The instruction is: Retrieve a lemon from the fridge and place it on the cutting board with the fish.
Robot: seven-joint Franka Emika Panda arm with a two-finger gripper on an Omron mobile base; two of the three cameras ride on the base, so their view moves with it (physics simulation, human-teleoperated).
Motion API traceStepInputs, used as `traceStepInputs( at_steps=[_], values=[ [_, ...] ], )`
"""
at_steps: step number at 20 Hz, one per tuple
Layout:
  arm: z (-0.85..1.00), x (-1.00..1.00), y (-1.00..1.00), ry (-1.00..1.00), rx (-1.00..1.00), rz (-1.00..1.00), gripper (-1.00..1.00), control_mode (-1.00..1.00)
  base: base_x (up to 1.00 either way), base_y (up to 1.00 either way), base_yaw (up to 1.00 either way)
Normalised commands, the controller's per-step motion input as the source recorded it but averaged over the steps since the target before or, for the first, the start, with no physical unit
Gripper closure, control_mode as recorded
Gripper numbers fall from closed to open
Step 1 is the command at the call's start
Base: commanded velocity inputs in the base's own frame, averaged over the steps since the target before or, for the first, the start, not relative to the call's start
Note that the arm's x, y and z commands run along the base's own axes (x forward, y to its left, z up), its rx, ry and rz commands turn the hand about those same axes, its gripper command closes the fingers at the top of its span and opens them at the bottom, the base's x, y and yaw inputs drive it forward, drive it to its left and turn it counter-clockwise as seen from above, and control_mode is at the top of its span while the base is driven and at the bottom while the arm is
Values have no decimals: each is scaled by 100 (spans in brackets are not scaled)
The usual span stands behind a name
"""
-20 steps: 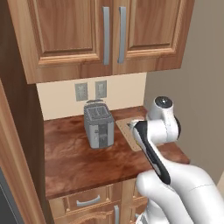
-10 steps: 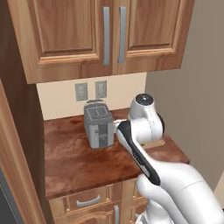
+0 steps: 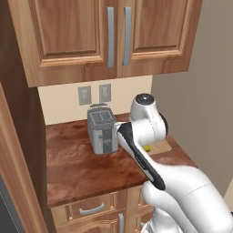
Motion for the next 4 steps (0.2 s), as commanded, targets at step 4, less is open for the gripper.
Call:
traceStepInputs(
  at_steps=[4],
  values=[
    [-21,-42,0,0,0,-2,-100,-100,0,0,0]
  ],
)
